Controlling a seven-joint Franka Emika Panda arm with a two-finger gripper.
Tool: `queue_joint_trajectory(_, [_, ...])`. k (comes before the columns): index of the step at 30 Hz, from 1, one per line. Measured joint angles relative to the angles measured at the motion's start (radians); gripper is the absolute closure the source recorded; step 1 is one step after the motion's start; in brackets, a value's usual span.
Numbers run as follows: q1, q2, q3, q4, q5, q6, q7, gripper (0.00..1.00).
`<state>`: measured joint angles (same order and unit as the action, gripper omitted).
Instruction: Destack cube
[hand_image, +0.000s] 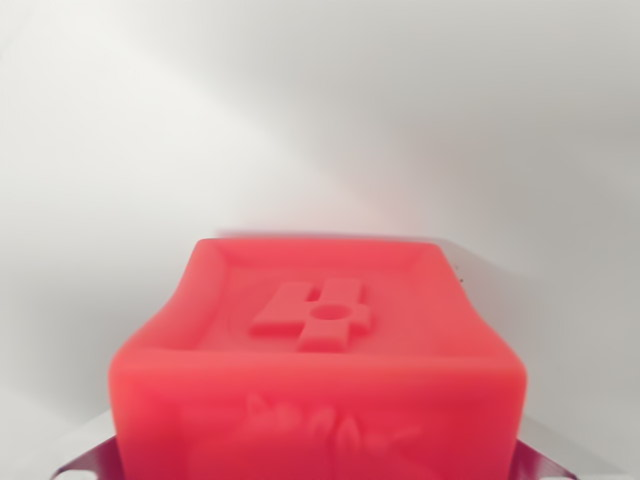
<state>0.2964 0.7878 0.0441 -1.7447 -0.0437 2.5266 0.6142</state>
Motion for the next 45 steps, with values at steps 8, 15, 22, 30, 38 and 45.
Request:
queue_joint_trajectory(8, [0.001, 0.012, -0.001, 0.005, 0.0, 0.007, 0.0, 1.0])
queue_joint_trajectory(15, [0.001, 0.013, -0.001, 0.006, 0.0, 0.007, 0.0, 0.0])
queue_joint_trajectory(22, [0.001, 0.014, -0.001, 0.007, 0.0, 0.008, 0.0, 0.0])
queue_joint_trajectory(30, [0.001, 0.016, -0.001, 0.007, 0.0, 0.009, 0.0, 0.0])
queue_joint_trajectory(38, [0.001, 0.016, -0.001, 0.007, 0.0, 0.009, 0.0, 0.0])
queue_joint_trajectory(45, [0.001, 0.016, -0.001, 0.007, 0.0, 0.009, 0.0, 0.0])
